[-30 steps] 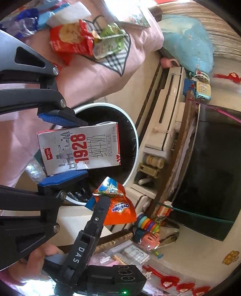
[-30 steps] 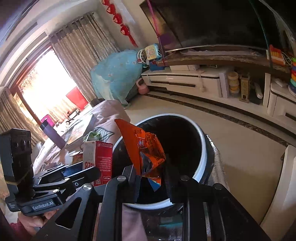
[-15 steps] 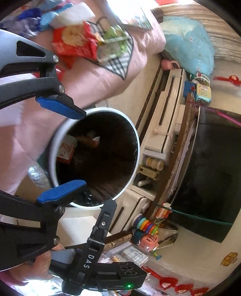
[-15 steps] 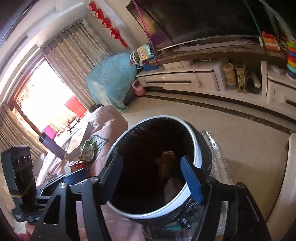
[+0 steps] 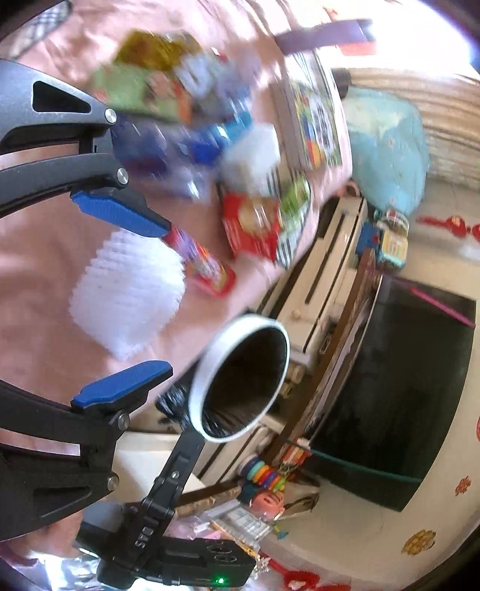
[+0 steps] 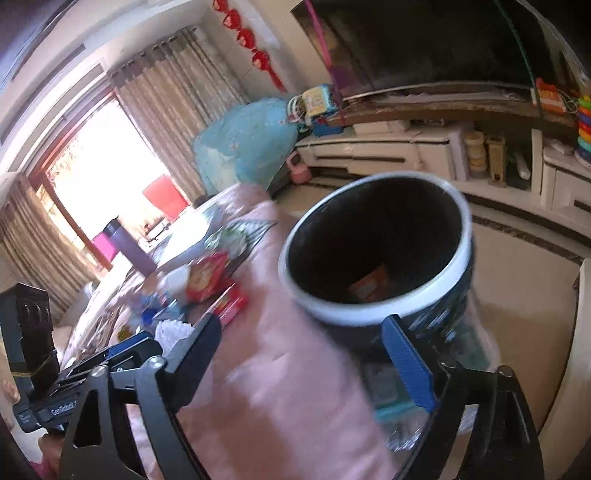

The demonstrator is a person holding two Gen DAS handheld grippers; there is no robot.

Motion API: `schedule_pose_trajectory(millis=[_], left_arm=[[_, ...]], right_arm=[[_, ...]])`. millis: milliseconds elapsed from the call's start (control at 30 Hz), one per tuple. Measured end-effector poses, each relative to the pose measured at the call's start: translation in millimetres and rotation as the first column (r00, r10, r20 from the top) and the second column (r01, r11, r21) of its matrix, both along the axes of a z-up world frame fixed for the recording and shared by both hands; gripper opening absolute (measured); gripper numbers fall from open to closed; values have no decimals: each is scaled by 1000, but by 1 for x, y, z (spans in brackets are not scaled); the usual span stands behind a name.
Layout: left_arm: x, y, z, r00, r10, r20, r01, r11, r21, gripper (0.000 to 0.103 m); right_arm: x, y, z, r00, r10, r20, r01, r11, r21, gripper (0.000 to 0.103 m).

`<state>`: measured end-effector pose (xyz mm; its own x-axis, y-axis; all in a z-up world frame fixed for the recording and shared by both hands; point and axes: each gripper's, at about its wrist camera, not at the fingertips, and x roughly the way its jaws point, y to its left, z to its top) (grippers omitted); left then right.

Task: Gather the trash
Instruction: 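Open both grippers to drop the carton and wrapper into the bin, then grasp the blue plastic bag with the left gripper while the right grasps the white bubble wrap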

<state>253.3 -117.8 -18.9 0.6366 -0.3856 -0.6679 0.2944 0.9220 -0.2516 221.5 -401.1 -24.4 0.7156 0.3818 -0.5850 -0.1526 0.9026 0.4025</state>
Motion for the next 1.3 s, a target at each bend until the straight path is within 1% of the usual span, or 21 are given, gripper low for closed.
schedule_pose_trajectory(millis=[67,133,200,333,500,600,667,700,767,800,833,900,933,1000,1067,1100,1133,1167,1200,1233,1300], left_arm=[[-17,13,1,999,32,2,-32,999,6,71],[-32,25,3,998,65,6,-65,998,14,76],[-46,35,3,995,96,13,-97,995,18,78],[-66,50,3,992,127,6,-127,992,12,78],[-80,58,9,988,156,16,-156,988,14,78],[-79,60,10,988,154,17,-154,988,23,77],[-76,56,12,989,148,17,-148,988,33,76],[-72,56,14,990,143,16,-143,989,35,74],[-70,55,14,991,129,17,-130,991,41,71],[-67,53,14,993,120,16,-120,992,43,68],[-64,51,15,994,109,14,-109,993,48,66],[-61,44,14,996,92,11,-93,994,65,66],[-46,48,13,996,87,7,-87,994,70,66],[-35,44,9,997,82,-4,-82,992,93,64],[-18,43,3,996,80,-27,-77,991,113,56],[-13,41,1,997,73,-40,-68,991,118,48],[-9,40,0,997,70,-41,-65,990,128,43],[-6,37,-1,997,66,-39,-60,989,137,39],[-3,34,-1,998,57,-40,-51,988,145,28],[0,31,-2,998,46,-47,-39,988,147,21],[4,26,-1,998,32,-45,-25,989,148,17]], right_arm=[[-7,13,-3,1000,19,-3,-19,1000,-8,96],[-15,29,-6,999,38,-3,-38,999,-32,99],[-19,44,-9,998,68,-7,-68,997,-47,99],[-25,65,-14,995,102,-17,-103,993,-62,99],[-27,84,-15,990,142,-21,-143,988,-64,99],[-26,93,-16,985,173,-24,-174,983,-60,98],[-25,98,-18,982,188,-30,-190,980,-62,96],[-26,101,-20,980,195,-33,-197,978,-66,92],[-23,103,-23,977,207,-45,-209,976,-65,79],[-22,104,-25,976,209,-54,-213,975,-64,71],[-19,104,-28,975,212,-63,-215,975,-60,67],[-15,106,-33,970,229,-82,-233,972,-38,66],[-14,107,-34,968,236,-86,-239,971,-31,66],[-10,110,-38,963,252,-96,-256,966,-28,64],[-7,113,-42,959,262,-105,-265,964,-19,57],[-4,113,-45,957,268,-111,-271,963,-9,50],[-2,113,-47,955,271,-119,-274,962,-3,39],[-2,113,-49,955,269,-123,-271,963,-4,35],[-2,112,-50,956,267,-122,-269,963,-3,29],[-2,110,-49,956,266,-120,-268,963,2,25],[-4,108,-47,958,263,-110,-265,964,2,23]])
